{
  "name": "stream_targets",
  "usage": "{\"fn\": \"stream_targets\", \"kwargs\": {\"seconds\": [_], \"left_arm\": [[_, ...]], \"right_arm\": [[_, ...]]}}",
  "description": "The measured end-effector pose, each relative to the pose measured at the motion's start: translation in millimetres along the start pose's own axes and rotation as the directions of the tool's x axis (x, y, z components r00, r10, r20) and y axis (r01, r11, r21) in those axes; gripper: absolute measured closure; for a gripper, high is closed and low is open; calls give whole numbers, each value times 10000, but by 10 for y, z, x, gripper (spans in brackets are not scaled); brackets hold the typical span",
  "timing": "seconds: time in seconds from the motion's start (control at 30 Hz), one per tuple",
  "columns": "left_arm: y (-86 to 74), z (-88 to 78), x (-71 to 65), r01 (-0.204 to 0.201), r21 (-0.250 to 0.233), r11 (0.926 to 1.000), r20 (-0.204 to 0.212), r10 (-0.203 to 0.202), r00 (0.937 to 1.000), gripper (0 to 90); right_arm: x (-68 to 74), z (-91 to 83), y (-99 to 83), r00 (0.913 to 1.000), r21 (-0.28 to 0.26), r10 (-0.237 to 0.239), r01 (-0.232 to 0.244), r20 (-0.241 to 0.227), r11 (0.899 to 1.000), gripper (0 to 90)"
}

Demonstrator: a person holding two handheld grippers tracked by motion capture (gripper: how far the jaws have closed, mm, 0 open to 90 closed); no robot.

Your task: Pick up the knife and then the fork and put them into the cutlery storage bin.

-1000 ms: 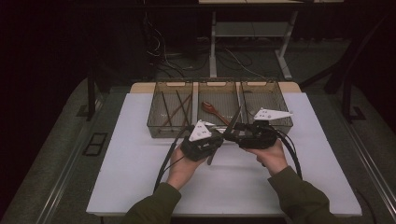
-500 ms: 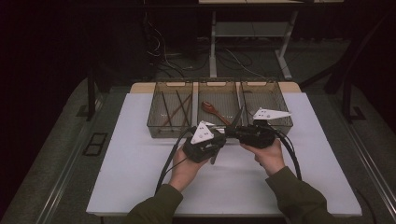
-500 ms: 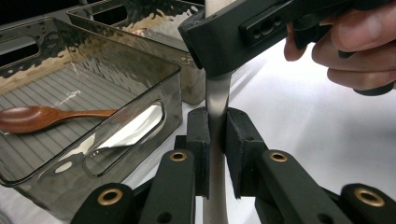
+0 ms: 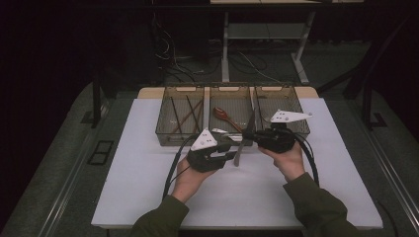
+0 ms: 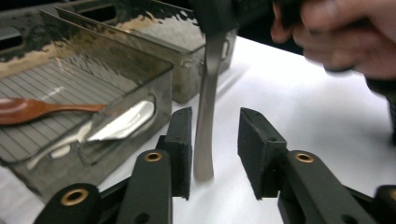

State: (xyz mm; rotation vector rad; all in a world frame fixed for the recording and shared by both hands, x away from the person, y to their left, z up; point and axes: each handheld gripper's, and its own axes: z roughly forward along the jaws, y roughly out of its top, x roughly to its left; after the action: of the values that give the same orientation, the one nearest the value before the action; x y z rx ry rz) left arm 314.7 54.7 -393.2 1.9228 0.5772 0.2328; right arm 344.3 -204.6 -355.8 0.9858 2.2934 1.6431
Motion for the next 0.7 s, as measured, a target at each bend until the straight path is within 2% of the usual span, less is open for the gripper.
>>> {"fn": "stream_targets", "kwargs": {"seconds": [0.13,0.23,0.47,0.7], "left_arm": [[-93,-89,30,-282,304,9991,223,276,9994,556],[-164,-164,50,-355,314,9989,303,345,9989,500],[-343,-345,98,-237,497,9985,400,217,9990,398],[-514,-572,140,-76,569,9983,154,67,9999,312]], "right_arm": [[-105,-144,47,9994,25,166,-167,308,9999,882],[-186,-251,77,9975,19,365,-367,605,9993,882],[-352,-524,191,9912,-39,513,-513,1222,9987,882],[-470,-766,389,9849,-422,516,-452,1652,9981,882]]}}
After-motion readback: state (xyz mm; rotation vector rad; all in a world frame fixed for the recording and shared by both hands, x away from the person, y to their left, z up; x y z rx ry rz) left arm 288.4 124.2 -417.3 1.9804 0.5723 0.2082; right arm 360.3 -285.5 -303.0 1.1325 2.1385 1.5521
